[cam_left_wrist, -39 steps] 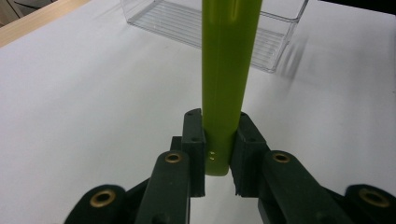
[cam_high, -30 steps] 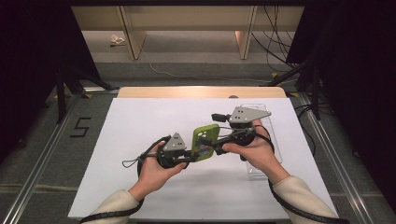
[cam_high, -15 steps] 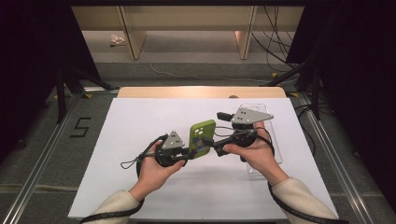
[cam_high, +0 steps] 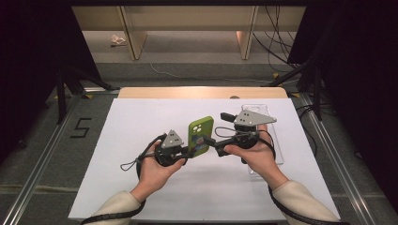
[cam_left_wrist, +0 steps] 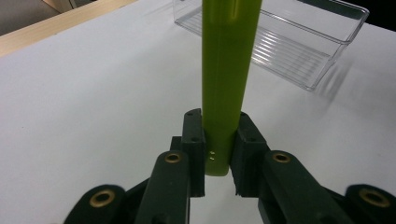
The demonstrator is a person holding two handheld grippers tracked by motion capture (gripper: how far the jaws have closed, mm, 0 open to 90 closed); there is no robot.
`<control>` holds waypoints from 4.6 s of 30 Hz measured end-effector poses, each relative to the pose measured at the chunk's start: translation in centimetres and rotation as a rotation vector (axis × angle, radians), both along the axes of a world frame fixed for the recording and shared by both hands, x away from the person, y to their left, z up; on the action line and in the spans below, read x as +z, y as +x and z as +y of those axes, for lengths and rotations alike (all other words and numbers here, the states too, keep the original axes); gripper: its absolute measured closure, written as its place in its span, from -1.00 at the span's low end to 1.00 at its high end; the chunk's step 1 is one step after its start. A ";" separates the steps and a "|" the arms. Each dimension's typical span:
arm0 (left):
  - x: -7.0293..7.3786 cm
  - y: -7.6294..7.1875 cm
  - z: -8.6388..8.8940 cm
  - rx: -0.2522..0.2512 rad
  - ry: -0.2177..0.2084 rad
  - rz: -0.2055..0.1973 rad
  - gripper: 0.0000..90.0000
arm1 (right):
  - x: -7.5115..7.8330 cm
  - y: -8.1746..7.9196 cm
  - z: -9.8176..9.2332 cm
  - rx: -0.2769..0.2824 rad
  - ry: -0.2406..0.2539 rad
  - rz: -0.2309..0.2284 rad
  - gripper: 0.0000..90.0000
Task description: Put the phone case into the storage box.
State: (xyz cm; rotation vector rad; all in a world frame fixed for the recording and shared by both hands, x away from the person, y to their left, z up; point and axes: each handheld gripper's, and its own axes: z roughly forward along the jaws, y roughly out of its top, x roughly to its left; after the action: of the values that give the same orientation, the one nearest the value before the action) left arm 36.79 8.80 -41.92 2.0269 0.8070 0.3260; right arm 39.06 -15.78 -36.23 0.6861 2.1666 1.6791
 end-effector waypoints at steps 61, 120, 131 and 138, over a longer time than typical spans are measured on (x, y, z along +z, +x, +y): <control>0.1 0.1 -3.7 0.068 -0.020 0.044 0.72 | -0.9 -0.5 0.5 -0.150 0.058 0.003 -0.99; 0.1 -0.1 -4.7 0.053 -0.035 0.051 0.72 | -1.5 -0.7 0.8 -0.239 0.071 -0.021 -0.65; 0.1 0.0 -4.7 0.051 -0.039 0.049 0.72 | -1.4 -0.7 0.8 -0.242 0.069 -0.020 -0.64; 0.1 0.0 -4.7 0.047 -0.041 0.043 0.71 | -1.3 -0.8 0.8 -0.242 0.069 -0.025 -0.63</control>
State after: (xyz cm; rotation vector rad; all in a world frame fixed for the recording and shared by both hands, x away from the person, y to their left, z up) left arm 36.77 4.14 -41.81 1.9854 0.8821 0.2905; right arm 38.25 -14.96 -37.51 0.9015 1.9276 1.6306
